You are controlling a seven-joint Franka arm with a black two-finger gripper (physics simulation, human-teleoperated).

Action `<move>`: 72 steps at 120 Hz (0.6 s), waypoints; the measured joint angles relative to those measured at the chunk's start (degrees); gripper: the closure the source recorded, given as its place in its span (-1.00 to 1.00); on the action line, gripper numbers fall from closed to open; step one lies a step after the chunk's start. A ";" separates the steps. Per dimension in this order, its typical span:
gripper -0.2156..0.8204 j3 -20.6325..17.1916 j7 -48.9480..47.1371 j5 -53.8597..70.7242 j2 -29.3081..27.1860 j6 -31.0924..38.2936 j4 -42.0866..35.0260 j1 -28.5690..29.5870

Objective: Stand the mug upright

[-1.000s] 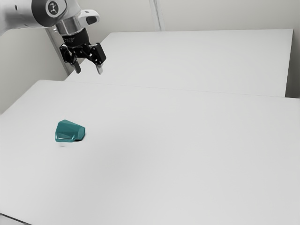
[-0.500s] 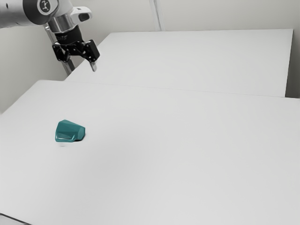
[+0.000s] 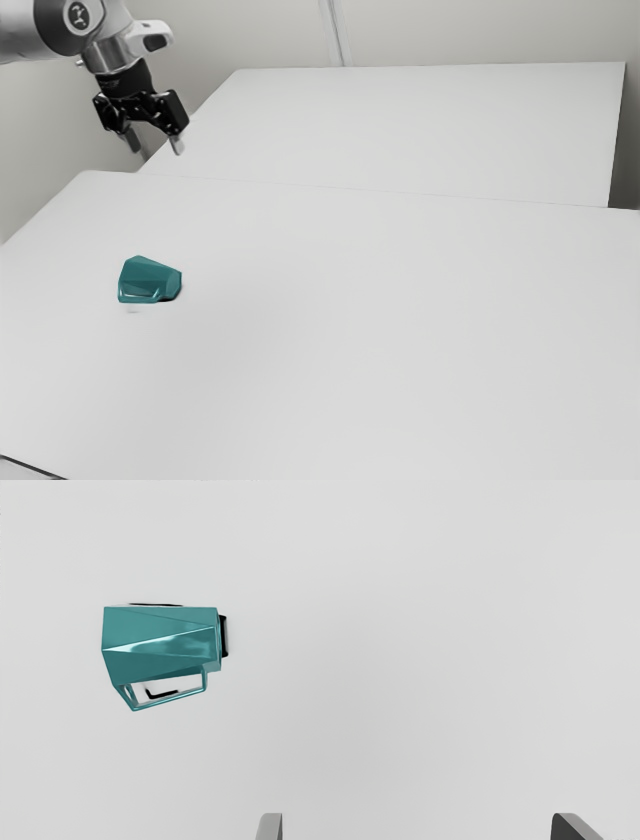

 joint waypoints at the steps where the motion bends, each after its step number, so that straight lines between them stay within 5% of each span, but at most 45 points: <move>1: -0.54 0.00 0.20 -0.01 0.01 0.02 0.00 0.11; 26: -0.54 -0.02 5.43 -0.45 1.14 0.33 0.10 4.95; 72: -0.54 2.50 16.97 -6.60 3.32 3.34 -0.64 24.56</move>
